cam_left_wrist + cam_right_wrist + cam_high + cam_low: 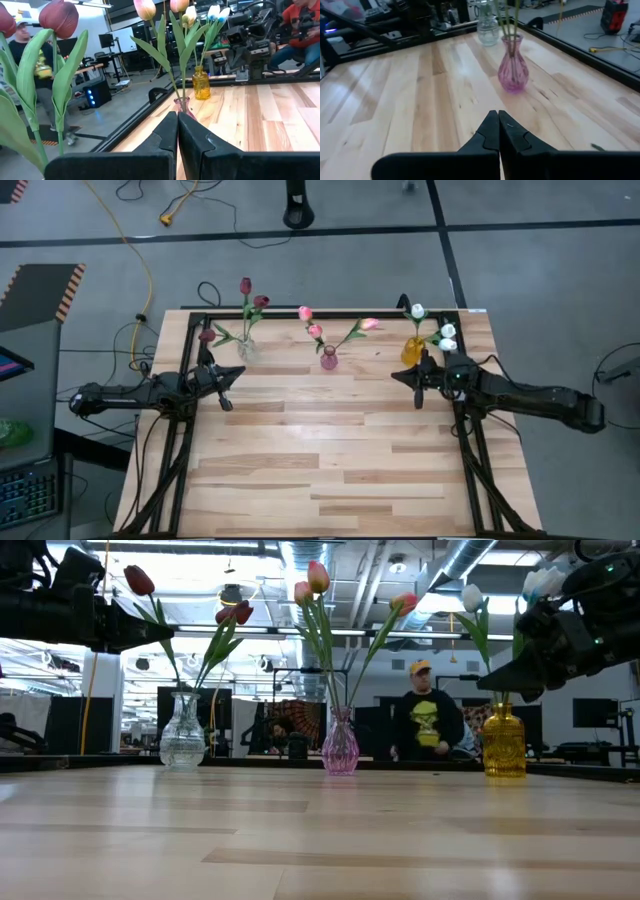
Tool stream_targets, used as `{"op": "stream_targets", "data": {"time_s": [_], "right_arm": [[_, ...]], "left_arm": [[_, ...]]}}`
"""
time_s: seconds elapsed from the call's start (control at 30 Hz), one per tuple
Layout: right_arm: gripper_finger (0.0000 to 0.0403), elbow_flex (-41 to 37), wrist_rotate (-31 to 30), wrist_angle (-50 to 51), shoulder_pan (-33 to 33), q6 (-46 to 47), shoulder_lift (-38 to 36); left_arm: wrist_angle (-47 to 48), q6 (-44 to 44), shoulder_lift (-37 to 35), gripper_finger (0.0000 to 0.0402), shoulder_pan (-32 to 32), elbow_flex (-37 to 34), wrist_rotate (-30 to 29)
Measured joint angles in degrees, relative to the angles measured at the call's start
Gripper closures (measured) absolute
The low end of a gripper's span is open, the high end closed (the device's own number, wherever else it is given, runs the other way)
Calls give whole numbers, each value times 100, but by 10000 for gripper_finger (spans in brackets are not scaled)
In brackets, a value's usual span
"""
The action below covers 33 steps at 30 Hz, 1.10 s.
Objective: Sort flowers into vase by color
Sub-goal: Return to Home Position
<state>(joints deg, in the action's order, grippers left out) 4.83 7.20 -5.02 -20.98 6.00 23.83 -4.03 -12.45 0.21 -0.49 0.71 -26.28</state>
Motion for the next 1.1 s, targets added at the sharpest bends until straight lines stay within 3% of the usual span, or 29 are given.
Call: {"op": "stream_targets", "data": {"time_s": [0.33, 0.83, 1.1], "right_arm": [[382, -6, -605, 270, 618, -70, 2], [382, -7, -731, 803, 669, -271, -9], [382, -7, -667, 1327, 671, -351, -842]], "left_arm": [[0, 20, 0, 401, 0, 0, 9], [-2, 46, 0, 401, 0, 0, 28], [-2, 67, 0, 401, 0, 0, 26]]}}
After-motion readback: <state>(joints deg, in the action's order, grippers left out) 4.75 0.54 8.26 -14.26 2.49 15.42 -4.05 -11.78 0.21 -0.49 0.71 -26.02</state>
